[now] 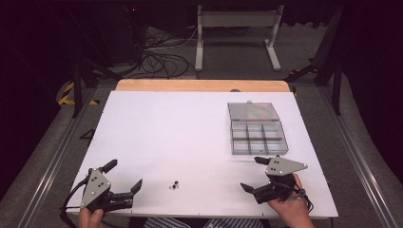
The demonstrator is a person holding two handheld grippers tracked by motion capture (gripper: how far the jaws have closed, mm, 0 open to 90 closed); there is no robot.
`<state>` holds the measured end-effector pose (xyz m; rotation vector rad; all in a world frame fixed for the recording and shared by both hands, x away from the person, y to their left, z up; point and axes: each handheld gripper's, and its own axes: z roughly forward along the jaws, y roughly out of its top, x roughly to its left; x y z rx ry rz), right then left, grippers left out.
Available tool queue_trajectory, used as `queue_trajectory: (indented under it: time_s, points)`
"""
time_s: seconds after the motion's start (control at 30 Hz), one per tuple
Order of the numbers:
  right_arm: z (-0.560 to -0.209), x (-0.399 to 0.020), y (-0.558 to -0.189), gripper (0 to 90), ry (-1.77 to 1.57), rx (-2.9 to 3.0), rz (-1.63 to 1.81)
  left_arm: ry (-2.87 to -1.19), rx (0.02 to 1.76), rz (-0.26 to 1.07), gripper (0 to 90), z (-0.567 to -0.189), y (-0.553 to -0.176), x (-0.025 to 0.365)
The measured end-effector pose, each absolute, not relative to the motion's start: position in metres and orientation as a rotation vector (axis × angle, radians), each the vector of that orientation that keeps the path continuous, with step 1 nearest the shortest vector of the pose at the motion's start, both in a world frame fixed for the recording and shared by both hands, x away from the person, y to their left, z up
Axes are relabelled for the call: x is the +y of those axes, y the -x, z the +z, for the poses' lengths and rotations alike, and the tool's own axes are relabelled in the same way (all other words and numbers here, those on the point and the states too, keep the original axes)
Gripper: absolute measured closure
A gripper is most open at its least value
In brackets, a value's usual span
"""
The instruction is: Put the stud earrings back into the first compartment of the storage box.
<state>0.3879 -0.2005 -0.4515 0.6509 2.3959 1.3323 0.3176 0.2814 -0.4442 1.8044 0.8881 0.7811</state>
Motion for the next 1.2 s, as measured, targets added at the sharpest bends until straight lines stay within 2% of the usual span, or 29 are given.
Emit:
queue_trajectory:
  time_s: [0.53,1.2]
  points:
    - [-0.436,-0.184,-0.394,8.0,-0.618,2.433,1.333,-1.789,0.905,0.794,1.7,-0.444,-0.317,0.283]
    - [-0.421,-0.105,-0.403,8.9,-0.438,2.55,1.374,-1.794,0.926,0.802,1.7,-0.444,-0.318,0.286]
